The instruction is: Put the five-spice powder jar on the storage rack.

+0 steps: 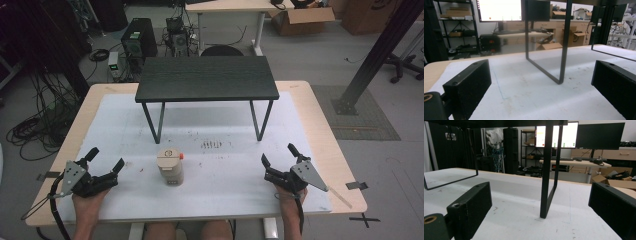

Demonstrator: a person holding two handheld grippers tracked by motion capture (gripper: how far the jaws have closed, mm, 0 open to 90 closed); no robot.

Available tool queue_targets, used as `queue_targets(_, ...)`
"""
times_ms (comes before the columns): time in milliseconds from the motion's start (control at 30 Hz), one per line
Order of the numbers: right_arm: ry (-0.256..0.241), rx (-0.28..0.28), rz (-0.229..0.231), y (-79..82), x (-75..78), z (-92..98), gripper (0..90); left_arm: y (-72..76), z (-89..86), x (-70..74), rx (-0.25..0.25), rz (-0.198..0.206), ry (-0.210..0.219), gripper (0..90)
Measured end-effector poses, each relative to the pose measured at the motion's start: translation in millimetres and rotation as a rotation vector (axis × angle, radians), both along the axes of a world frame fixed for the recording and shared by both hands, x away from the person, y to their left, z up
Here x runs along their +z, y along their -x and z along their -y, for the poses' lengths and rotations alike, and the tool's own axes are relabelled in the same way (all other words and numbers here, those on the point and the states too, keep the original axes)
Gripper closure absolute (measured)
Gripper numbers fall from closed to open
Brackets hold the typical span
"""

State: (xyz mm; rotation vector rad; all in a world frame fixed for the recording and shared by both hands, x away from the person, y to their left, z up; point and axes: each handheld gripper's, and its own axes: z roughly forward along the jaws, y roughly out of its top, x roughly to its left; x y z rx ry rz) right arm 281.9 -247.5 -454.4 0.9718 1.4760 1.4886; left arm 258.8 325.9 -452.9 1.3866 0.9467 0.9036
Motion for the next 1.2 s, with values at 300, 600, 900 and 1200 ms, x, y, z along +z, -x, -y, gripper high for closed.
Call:
queue_targets(300,0.0,0.0,-0.001,0.0,0.0,0.0,4.5,0.4,-0.1,-0.1,0.003,0.004,0.002,0.6)
queue_targets(600,0.0,0.002,-0.003,-0.4,0.1,0.0,4.5,0.2,0.1,0.1,0.001,0.004,-0.001,0.3)
queue_targets(900,0.001,0.004,-0.004,-0.3,0.1,0.1,4.5,-1.2,2.1,2.1,-0.018,-0.002,-0.024,0.3)
queue_targets(1200,0.001,0.005,-0.003,-0.3,0.1,0.1,4.5,-0.3,7.1,13.5,-0.074,0.007,-0.029,0.3)
